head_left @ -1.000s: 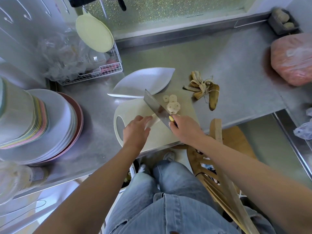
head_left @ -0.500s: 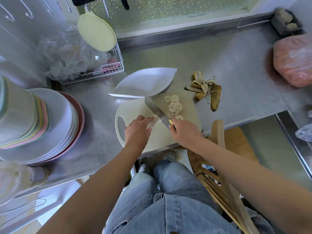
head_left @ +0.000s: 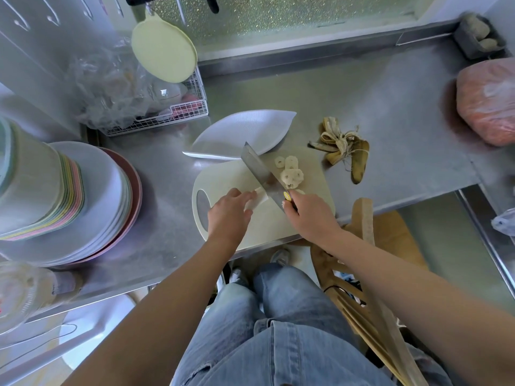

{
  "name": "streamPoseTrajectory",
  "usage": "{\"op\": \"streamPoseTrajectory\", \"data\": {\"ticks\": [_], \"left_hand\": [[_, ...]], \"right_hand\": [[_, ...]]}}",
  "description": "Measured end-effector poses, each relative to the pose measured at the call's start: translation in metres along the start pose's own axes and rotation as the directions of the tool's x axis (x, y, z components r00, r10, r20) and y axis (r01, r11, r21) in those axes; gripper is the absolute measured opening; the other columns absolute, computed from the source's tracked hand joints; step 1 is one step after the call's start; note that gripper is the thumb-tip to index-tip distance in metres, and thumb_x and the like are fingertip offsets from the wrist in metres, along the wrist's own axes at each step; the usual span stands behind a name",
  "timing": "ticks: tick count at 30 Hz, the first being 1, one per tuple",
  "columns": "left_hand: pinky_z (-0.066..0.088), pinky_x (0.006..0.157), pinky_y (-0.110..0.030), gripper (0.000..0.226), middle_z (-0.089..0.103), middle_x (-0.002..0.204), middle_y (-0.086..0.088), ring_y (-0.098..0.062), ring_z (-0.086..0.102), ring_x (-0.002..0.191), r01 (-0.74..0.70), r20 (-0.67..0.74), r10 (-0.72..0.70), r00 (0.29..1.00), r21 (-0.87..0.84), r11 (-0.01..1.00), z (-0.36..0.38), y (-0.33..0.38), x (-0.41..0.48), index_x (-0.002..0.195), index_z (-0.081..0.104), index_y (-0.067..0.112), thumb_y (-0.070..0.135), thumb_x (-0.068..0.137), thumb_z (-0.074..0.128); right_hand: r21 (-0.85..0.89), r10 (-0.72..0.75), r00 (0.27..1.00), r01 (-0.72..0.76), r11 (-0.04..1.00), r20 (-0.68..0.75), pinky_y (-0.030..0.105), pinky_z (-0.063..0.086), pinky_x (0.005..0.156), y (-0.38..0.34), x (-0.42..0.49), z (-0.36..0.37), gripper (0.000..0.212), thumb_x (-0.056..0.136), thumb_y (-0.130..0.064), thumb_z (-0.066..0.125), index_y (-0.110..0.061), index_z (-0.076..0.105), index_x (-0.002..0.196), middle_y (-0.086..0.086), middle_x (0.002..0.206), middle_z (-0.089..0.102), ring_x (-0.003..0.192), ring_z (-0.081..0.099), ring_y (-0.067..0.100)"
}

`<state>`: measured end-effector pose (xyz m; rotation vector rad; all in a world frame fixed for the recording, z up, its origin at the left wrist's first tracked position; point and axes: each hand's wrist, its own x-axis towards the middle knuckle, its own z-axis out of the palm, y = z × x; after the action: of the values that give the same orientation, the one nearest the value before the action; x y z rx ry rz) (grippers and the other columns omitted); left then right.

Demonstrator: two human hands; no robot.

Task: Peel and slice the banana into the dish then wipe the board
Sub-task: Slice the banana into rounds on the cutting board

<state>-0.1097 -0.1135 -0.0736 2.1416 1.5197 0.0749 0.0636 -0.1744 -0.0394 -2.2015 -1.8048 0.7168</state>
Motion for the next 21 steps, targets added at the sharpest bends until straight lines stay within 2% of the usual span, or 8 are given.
{"op": "streamPoseTrajectory", "data": {"ticks": [2, 4, 11, 13, 16, 18, 21], "left_hand": [[0.044, 0.071, -0.029, 0.034, 0.058, 0.117, 0.007, -0.022, 0.061, 0.094, -0.008, -0.006, 0.008, 1.0, 0.006, 1.0, 0.0, 0.0, -0.001, 0.126, 0.058, 0.036, 0.027, 0.093, 0.058], [0.046, 0.072, -0.03, 0.035, 0.058, 0.117, 0.007, -0.021, 0.062, 0.094, -0.01, -0.006, 0.01, 1.0, 0.0, 1.0, 0.0, 0.0, 0.0, 0.126, 0.058, 0.037, 0.027, 0.093, 0.058], [0.04, 0.069, -0.027, 0.034, 0.058, 0.116, 0.007, -0.022, 0.061, 0.094, -0.006, 0.0, 0.006, 1.0, 0.003, 1.0, 0.0, 0.001, 0.0, 0.126, 0.057, 0.037, 0.027, 0.093, 0.058], [0.039, 0.069, -0.027, 0.034, 0.058, 0.116, 0.007, -0.022, 0.061, 0.094, -0.002, -0.003, 0.002, 1.0, 0.001, 1.0, -0.001, 0.001, 0.0, 0.127, 0.057, 0.037, 0.027, 0.094, 0.057], [0.04, 0.069, -0.028, 0.036, 0.058, 0.117, 0.006, -0.023, 0.061, 0.094, -0.002, -0.003, 0.002, 1.0, 0.009, 1.0, -0.001, 0.001, 0.0, 0.128, 0.056, 0.037, 0.026, 0.094, 0.056], [0.039, 0.07, -0.028, 0.038, 0.057, 0.118, 0.005, -0.023, 0.06, 0.096, -0.003, 0.003, 0.003, 1.0, 0.014, 1.0, 0.0, 0.001, 0.0, 0.13, 0.055, 0.036, 0.026, 0.094, 0.056], [0.041, 0.073, -0.029, 0.04, 0.056, 0.123, 0.005, -0.023, 0.06, 0.099, -0.004, 0.013, 0.005, 1.0, -0.009, 1.0, 0.0, 0.0, -0.001, 0.132, 0.054, 0.035, 0.025, 0.094, 0.057]], "right_hand": [[-0.014, -0.014, 1.0, 0.015, 1.0, 0.006, 0.03, 0.021, 0.046, -0.002, 0.0, -0.004, 0.034, 0.098, -0.022, 0.042, -0.023, 0.028, 0.067, -0.006, 0.053, 0.033, 0.047, 0.032, 0.009], [-0.027, -0.017, 0.999, 0.018, 0.999, 0.027, 0.03, 0.023, 0.048, -0.002, 0.0, -0.004, 0.027, 0.098, -0.022, 0.042, -0.02, 0.032, 0.073, -0.007, 0.054, 0.034, 0.048, 0.033, 0.009], [-0.045, -0.028, 0.998, 0.031, 0.998, 0.054, 0.028, 0.022, 0.048, 0.0, 0.003, -0.001, 0.021, 0.098, -0.023, 0.042, -0.017, 0.037, 0.079, -0.006, 0.057, 0.035, 0.052, 0.038, 0.014], [-0.06, -0.031, 0.998, 0.035, 0.998, 0.061, 0.027, 0.023, 0.049, 0.002, 0.004, 0.002, 0.017, 0.099, -0.023, 0.041, -0.014, 0.046, 0.085, -0.008, 0.058, 0.035, 0.057, 0.042, 0.018], [-0.09, -0.034, 0.998, 0.039, 0.995, 0.055, 0.027, 0.026, 0.053, 0.0, 0.004, 0.011, 0.024, 0.099, -0.024, 0.04, -0.006, 0.055, 0.103, -0.004, 0.063, 0.039, 0.062, 0.043, 0.018], [-0.098, -0.022, 0.998, 0.028, 0.995, 0.062, 0.026, 0.028, 0.053, -0.002, 0.003, 0.019, 0.024, 0.1, -0.024, 0.038, -0.007, 0.055, 0.101, -0.003, 0.067, 0.042, 0.063, 0.044, 0.018], [-0.102, 0.012, 0.998, -0.005, 0.995, 0.07, 0.032, 0.029, 0.054, -0.001, 0.002, 0.026, 0.02, 0.1, -0.024, 0.038, -0.012, 0.047, 0.086, -0.003, 0.059, 0.038, 0.059, 0.044, 0.021]]}}
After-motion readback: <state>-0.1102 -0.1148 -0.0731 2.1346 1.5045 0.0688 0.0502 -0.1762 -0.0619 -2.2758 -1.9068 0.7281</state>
